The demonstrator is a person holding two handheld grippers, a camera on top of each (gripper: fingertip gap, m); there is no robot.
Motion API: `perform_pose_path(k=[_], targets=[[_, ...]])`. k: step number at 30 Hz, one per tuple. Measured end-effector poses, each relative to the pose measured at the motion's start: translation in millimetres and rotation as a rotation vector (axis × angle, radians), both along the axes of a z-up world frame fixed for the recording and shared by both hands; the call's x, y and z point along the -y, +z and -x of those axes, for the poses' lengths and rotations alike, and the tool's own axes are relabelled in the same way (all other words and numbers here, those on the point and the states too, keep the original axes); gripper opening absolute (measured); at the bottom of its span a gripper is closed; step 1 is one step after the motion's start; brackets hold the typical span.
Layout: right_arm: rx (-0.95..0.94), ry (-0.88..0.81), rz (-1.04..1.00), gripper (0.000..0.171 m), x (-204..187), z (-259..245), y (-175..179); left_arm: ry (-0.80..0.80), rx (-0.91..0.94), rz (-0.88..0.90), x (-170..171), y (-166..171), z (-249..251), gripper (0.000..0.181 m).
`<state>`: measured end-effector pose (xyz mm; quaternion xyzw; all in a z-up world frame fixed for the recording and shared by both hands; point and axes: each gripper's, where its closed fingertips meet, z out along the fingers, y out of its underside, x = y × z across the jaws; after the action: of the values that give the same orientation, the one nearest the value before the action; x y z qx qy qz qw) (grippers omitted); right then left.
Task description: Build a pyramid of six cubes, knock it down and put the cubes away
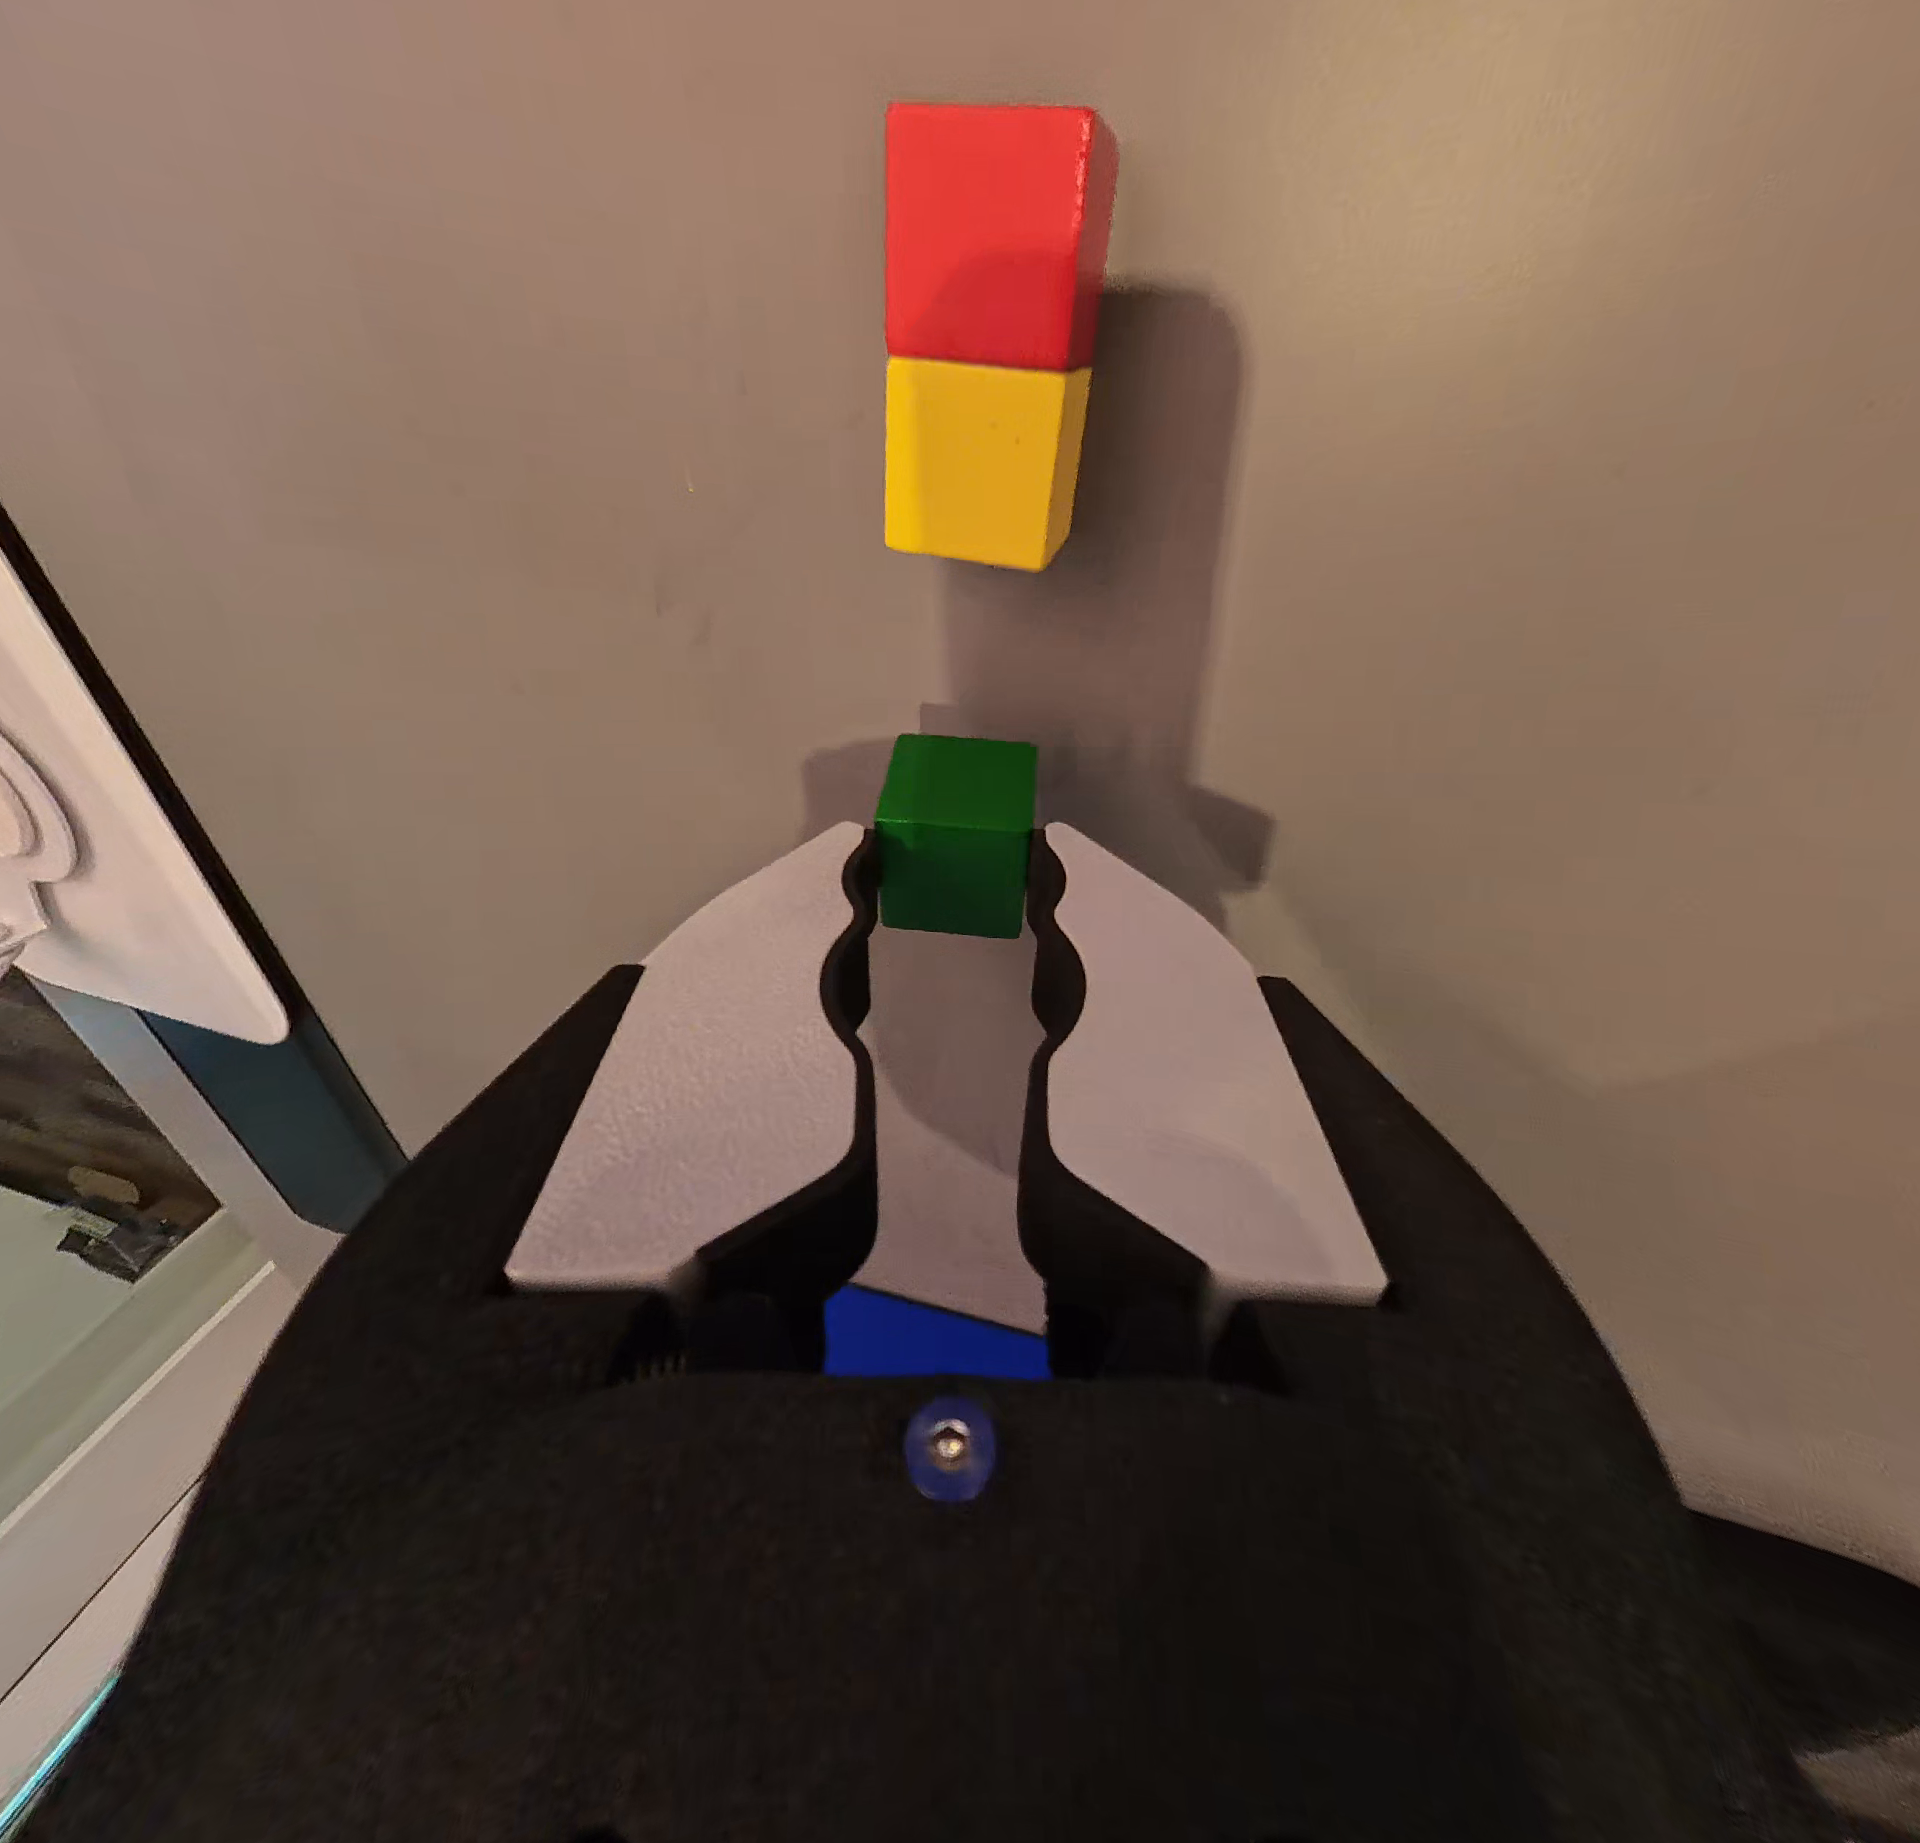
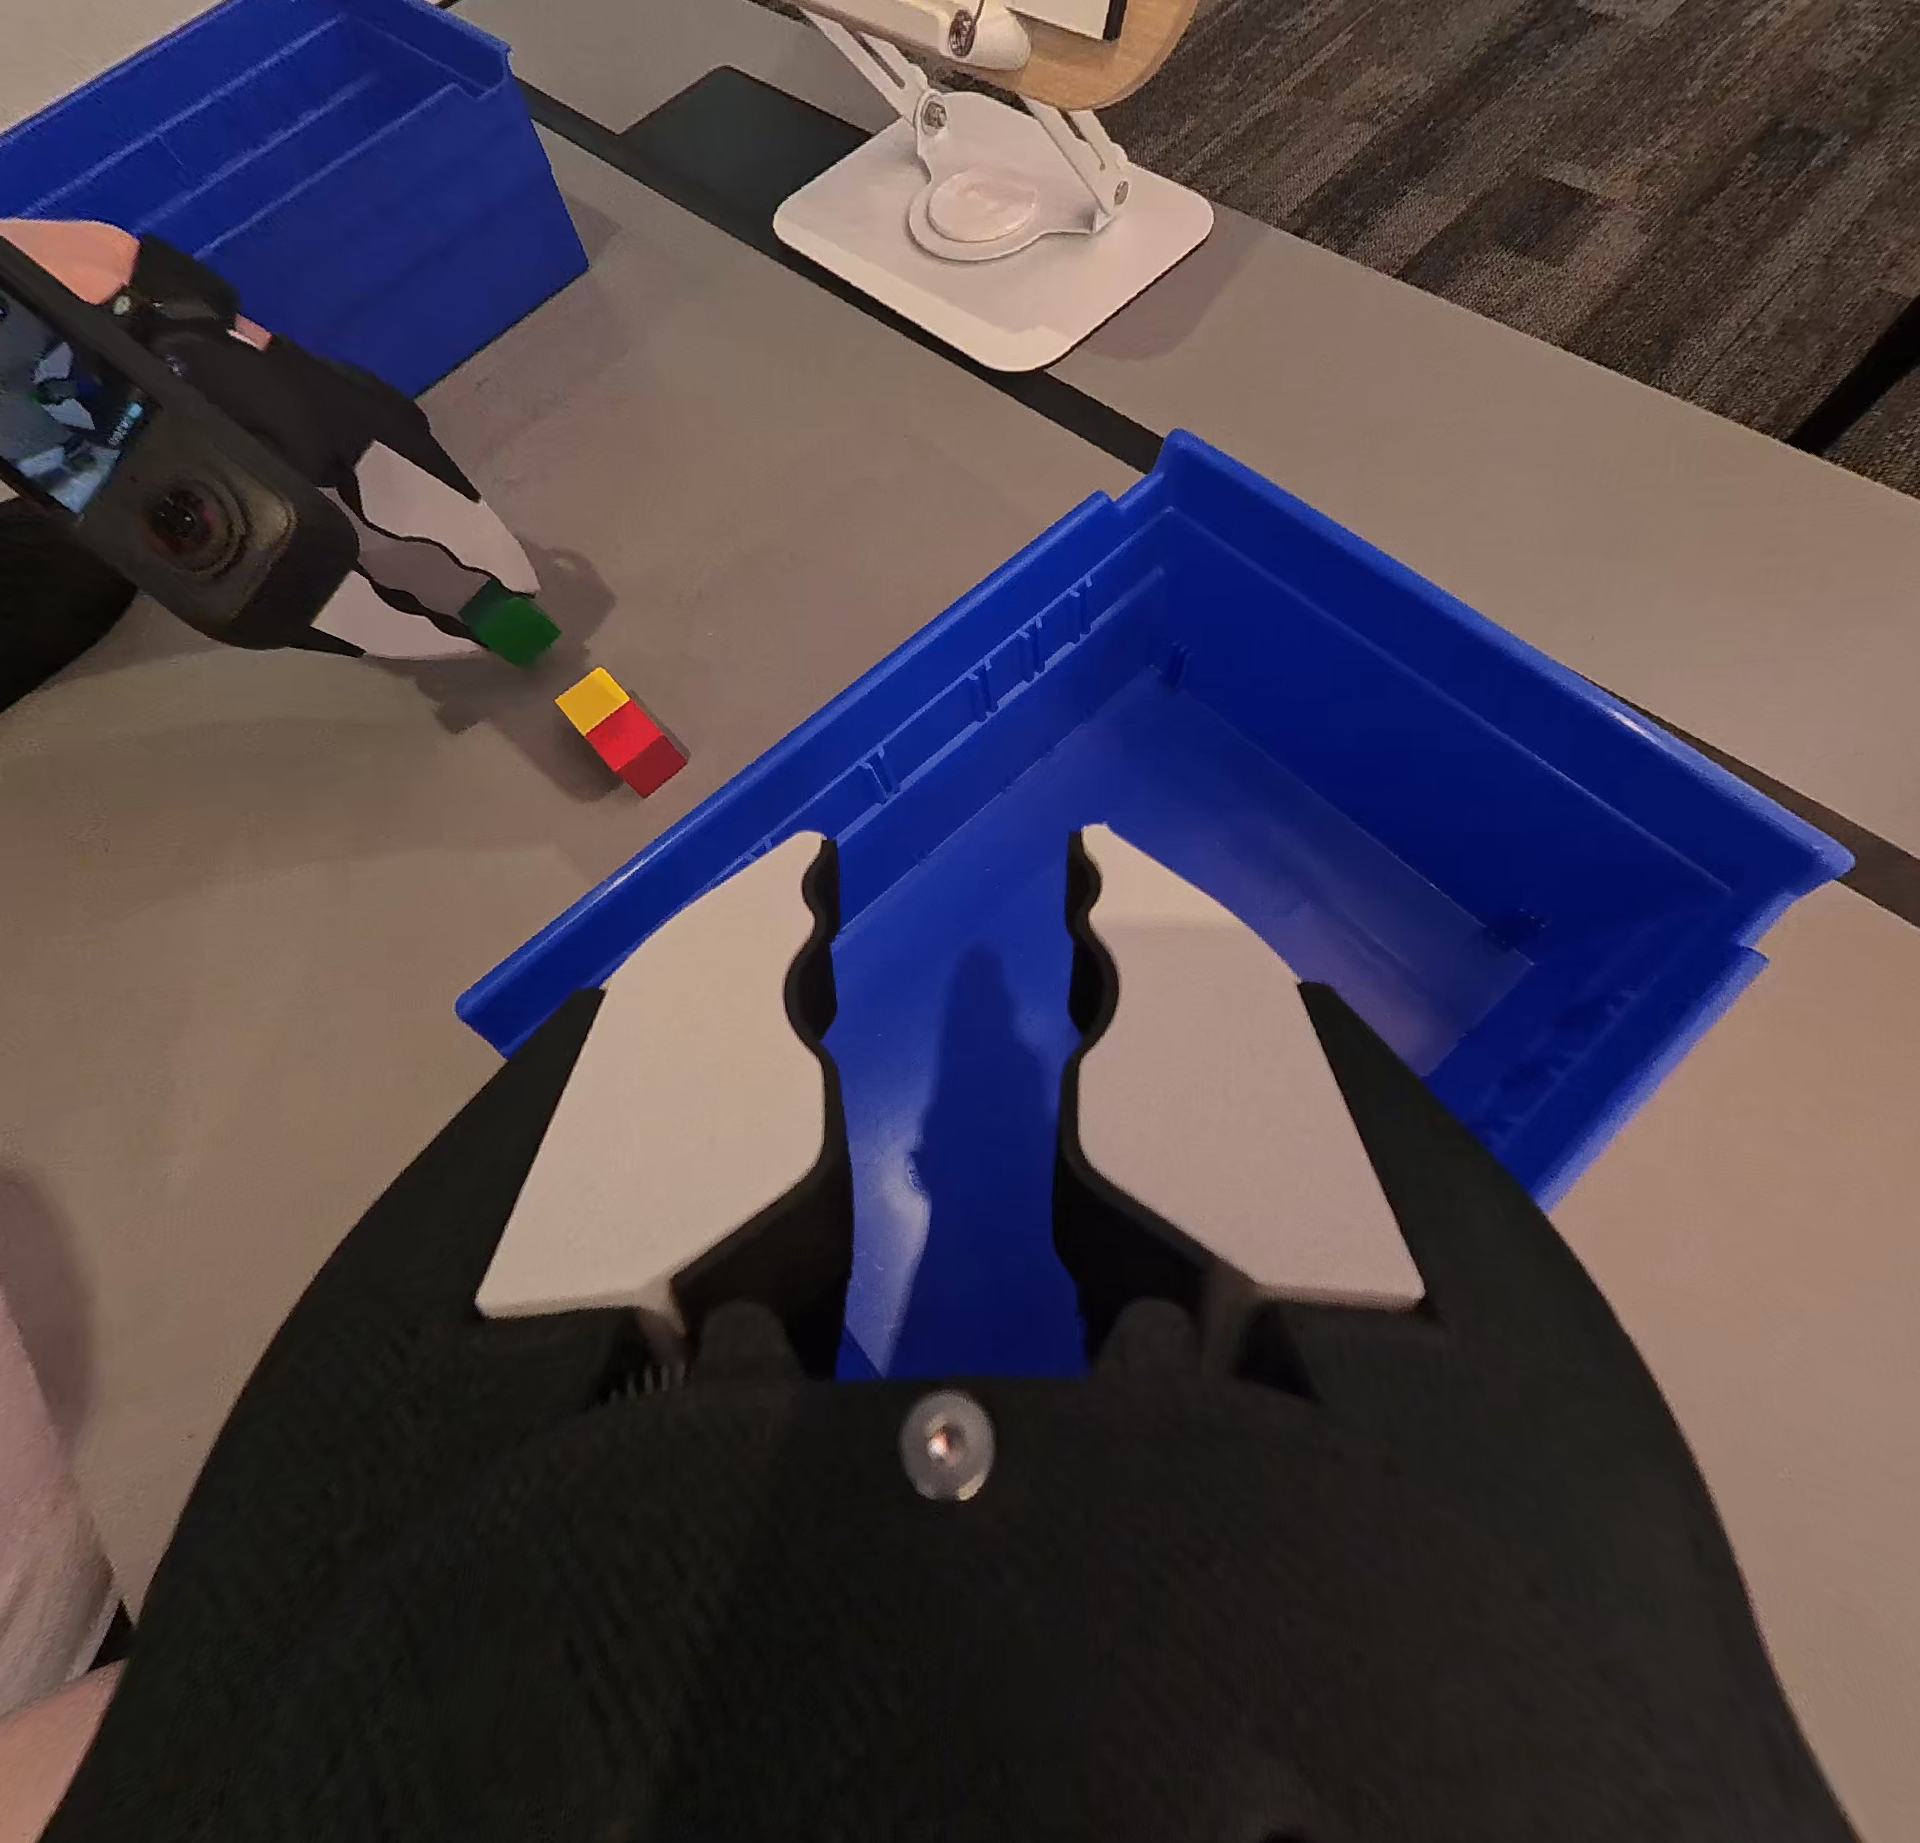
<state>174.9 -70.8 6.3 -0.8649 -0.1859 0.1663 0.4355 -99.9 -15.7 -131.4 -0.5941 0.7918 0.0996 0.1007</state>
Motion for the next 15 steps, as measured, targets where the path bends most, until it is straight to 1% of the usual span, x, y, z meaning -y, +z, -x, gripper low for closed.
perform_pose_path(k=[5,15], targets=[[0.003,0.004,0.013,0.043,-0.9,-0.3,-3.8,-0.012,0.012,-0.006,0.3,-2.3,-8.0,0.027],[0.006,0.015,0.026,0.043,-1.1,1.2,-6.7,-0.034,-0.036,0.011,5.8,-15.5,-14.6,0.027]])
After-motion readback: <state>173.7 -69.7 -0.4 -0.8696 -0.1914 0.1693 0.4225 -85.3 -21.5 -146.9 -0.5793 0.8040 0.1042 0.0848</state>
